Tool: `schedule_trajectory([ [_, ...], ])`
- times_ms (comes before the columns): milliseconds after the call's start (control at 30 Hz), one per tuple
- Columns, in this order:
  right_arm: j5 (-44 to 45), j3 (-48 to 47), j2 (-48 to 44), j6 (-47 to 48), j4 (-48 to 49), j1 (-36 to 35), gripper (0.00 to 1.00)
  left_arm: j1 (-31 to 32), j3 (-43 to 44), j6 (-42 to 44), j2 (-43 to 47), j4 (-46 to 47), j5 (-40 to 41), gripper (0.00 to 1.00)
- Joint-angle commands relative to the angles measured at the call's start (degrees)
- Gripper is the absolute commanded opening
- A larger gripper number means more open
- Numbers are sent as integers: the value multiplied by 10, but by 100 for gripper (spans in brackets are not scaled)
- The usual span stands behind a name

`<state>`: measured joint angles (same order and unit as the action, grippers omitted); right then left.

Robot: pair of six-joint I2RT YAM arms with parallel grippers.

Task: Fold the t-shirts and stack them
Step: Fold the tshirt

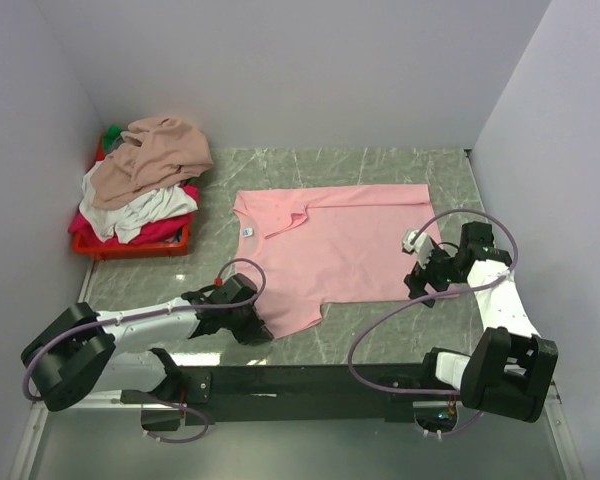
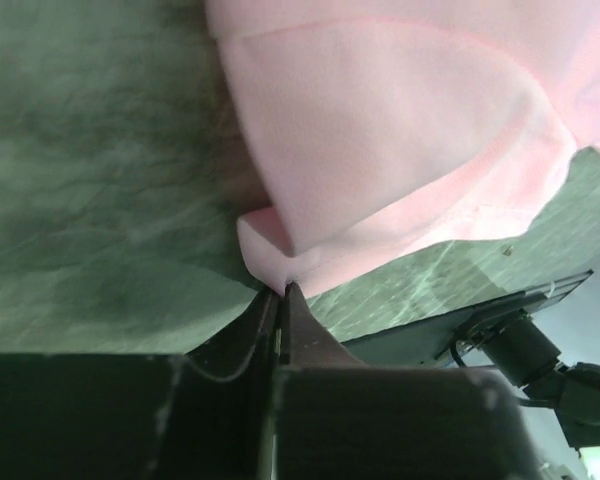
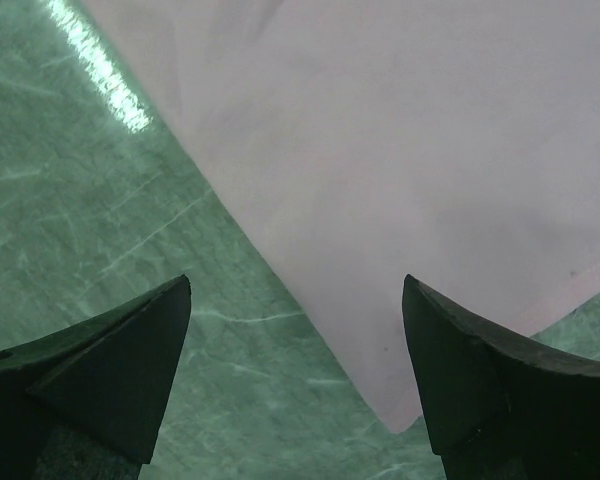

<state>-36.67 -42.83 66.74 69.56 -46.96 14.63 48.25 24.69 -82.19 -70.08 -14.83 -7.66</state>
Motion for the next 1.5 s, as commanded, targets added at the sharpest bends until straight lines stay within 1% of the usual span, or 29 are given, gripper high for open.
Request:
schedule_trajectory([
  [0, -13, 0, -19, 90, -48, 1, 92, 3, 5, 35, -1, 5, 41, 1],
  [33, -14, 3, -20, 141, -56, 2, 92, 4, 6, 45, 6, 10, 32, 0],
  [133, 4, 1, -14, 201, -66, 17, 93, 4, 12, 74, 37, 7, 34, 0],
  [167, 14, -6, 4, 242, -73, 25, 92, 4, 14, 84, 53, 1, 42, 0],
  [200, 20, -16, 18, 257, -90, 32, 91, 4, 16, 88, 61, -12, 47, 0],
  [233, 25, -43, 51, 281, -101, 49, 89, 4, 19, 93, 69, -16, 47, 0],
  [267, 27, -59, 69, 292, -112, 61, 84, 4, 19, 99, 82, -20, 50, 0],
  [333, 32, -98, 109, 318, -146, 84, 82, 4, 22, 105, 92, -25, 46, 0],
  [400, 57, -111, 125, 326, -151, 107, 78, 4, 25, 113, 103, -27, 43, 0],
  [500, 87, -103, 137, 331, -137, 115, 77, 4, 30, 126, 107, -33, 40, 0],
  [667, 111, -74, 150, 308, -105, 114, 74, 4, 43, 154, 85, -32, 28, 0],
  [800, 125, -55, 168, 283, -58, 105, 71, 2, 42, 162, 76, -24, 18, 0],
  [933, 143, -52, 198, 261, -37, 89, 66, -2, 37, 161, 79, -23, 18, 0],
  [967, 149, -53, 204, 256, -31, 87, 63, -3, 35, 159, 83, -23, 19, 0],
  [1033, 155, -56, 216, 247, -21, 85, 60, -5, 31, 157, 86, -21, 20, 0],
  [1067, 157, -58, 220, 245, -20, 84, 54, -7, 30, 152, 89, -20, 19, 0],
  [1100, 162, -59, 224, 243, -20, 83, 50, -6, 29, 151, 90, -19, 19, 0],
  [1133, 164, -61, 226, 242, -21, 83, 43, -7, 30, 150, 90, -20, 19, 0],
  [1233, 164, -64, 221, 243, -27, 83, 34, -8, 37, 150, 91, -26, 27, 0],
  [1300, 155, -71, 216, 246, -42, 83, 25, -11, 45, 153, 92, -30, 30, 0],
  [1333, 144, -74, 208, 244, -45, 83, 7, -15, 48, 154, 94, -31, 31, 0],
  [1367, 136, -77, 202, 241, -46, 83, 2, -18, 50, 154, 95, -31, 33, 0],
  [1400, 129, -85, 197, 240, -51, 83, 0, -19, 51, 155, 97, -31, 34, 0],
  [1467, 104, -97, 185, 229, -59, 83, 0, -29, 59, 158, 101, -33, 34, 0],
])
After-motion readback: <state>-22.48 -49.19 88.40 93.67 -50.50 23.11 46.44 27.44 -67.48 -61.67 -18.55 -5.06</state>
